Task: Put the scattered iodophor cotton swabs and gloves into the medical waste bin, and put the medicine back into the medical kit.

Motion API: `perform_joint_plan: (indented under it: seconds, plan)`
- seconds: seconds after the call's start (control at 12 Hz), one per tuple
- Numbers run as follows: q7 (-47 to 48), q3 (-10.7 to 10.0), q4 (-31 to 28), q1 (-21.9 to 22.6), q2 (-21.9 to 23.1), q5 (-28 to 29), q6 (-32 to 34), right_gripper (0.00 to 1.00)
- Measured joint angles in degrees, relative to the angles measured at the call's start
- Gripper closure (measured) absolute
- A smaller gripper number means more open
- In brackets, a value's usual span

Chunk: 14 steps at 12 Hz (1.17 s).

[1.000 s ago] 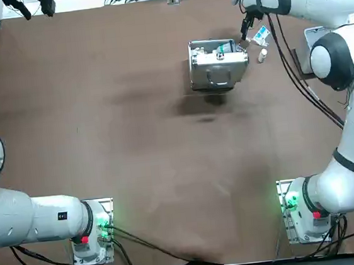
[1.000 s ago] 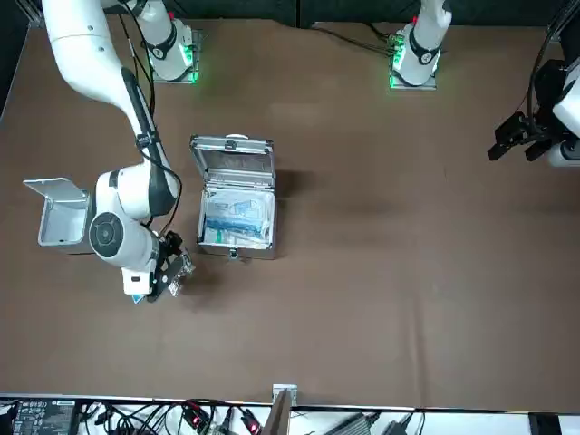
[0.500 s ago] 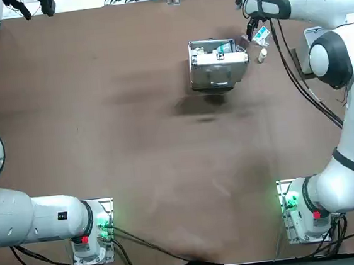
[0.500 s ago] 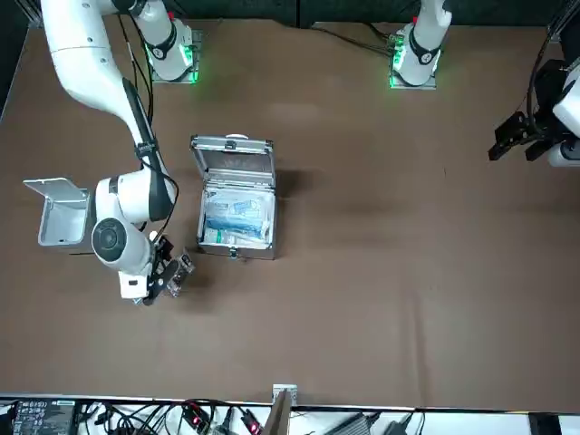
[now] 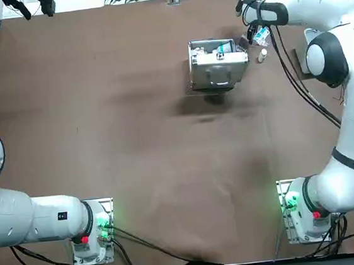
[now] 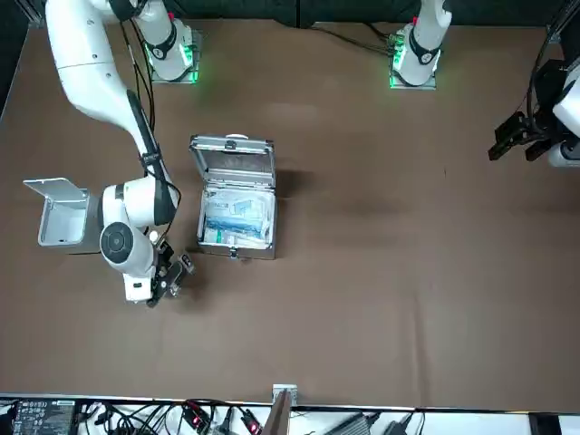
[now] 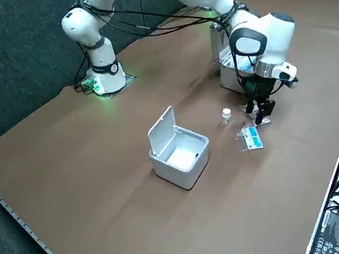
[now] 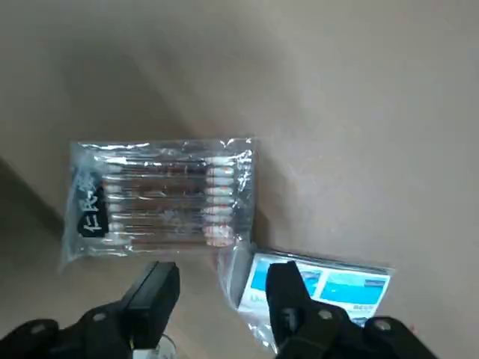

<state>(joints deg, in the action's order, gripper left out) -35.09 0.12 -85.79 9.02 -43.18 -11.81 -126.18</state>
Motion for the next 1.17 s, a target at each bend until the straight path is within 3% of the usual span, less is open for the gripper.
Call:
perform_joint_plan:
  seconds: [0.17,0.5,1.17]
  plan:
    - [-0.1,0.0,-0.5,-0.1,-0.6,-2.4,-0.6,0.33]
    - [-0.1,-0.2,-1.3,-1.2,-0.7,-4.0,-0.6,0.39]
    - [-0.3,-0.1,-2.0,-1.5,-0.7,-4.1,-0.6,0.43]
